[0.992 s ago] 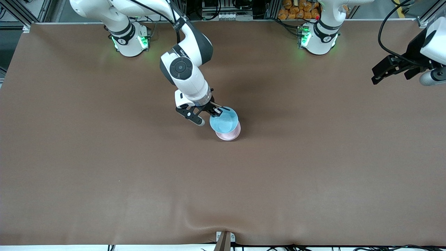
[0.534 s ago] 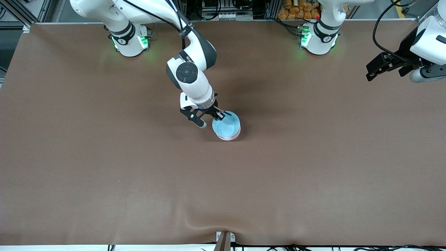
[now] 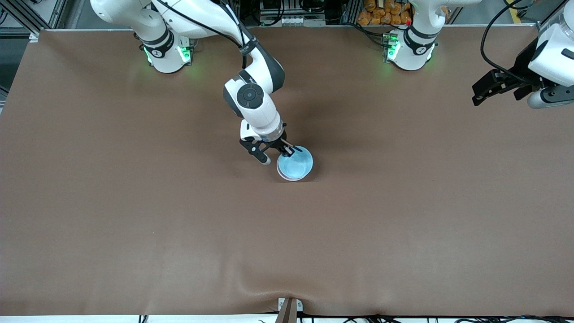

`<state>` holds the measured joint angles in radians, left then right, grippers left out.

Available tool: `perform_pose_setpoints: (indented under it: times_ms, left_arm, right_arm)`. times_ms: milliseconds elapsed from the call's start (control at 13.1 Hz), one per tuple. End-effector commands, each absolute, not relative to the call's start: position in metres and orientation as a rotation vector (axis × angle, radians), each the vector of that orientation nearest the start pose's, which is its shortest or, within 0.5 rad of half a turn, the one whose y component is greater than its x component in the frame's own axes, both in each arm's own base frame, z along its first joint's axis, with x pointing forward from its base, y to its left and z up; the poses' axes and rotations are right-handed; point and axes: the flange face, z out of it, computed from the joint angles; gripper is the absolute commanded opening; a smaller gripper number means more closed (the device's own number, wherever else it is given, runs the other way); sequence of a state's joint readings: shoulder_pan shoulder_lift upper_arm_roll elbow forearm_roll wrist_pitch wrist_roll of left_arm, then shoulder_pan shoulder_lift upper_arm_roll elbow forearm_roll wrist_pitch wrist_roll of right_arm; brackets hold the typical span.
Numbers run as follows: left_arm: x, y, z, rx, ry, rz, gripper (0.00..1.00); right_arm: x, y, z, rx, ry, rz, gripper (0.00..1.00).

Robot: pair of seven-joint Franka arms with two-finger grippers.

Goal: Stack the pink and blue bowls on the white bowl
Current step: 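Lower the blue bowl into the pink bowl and open the right gripper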

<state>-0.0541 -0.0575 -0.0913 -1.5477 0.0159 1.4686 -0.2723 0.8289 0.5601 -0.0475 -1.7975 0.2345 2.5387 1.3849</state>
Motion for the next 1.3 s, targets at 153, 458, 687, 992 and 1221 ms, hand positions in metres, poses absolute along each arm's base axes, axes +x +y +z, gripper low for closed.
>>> perform_pose_setpoints:
  times_ms: [153,458,687,992,1221]
  left_arm:
    - [0.514,-0.072,0.661,-3.124,-0.179,0.002,1.0]
    - [0.514,-0.072,0.66,-3.124,-0.179,0.004,1.0]
    - [0.514,-0.072,0.659,-3.123,-0.179,0.006,1.0]
    - [0.514,-0.073,0.657,-3.124,-0.176,0.016,1.0]
    - [0.514,-0.072,0.656,-3.122,-0.179,0.018,1.0]
  right_arm:
    - [0.482,0.472,0.258,-2.694,1.135,0.036,0.0]
    - [0.483,0.47,0.26,-2.698,1.141,0.041,0.0]
    - [0.484,0.469,0.262,-2.696,1.142,0.041,0.1]
    - [0.487,0.465,0.267,-2.711,1.155,0.046,1.0]
    - [0.5,0.45,0.299,-2.691,1.177,0.025,1.0]
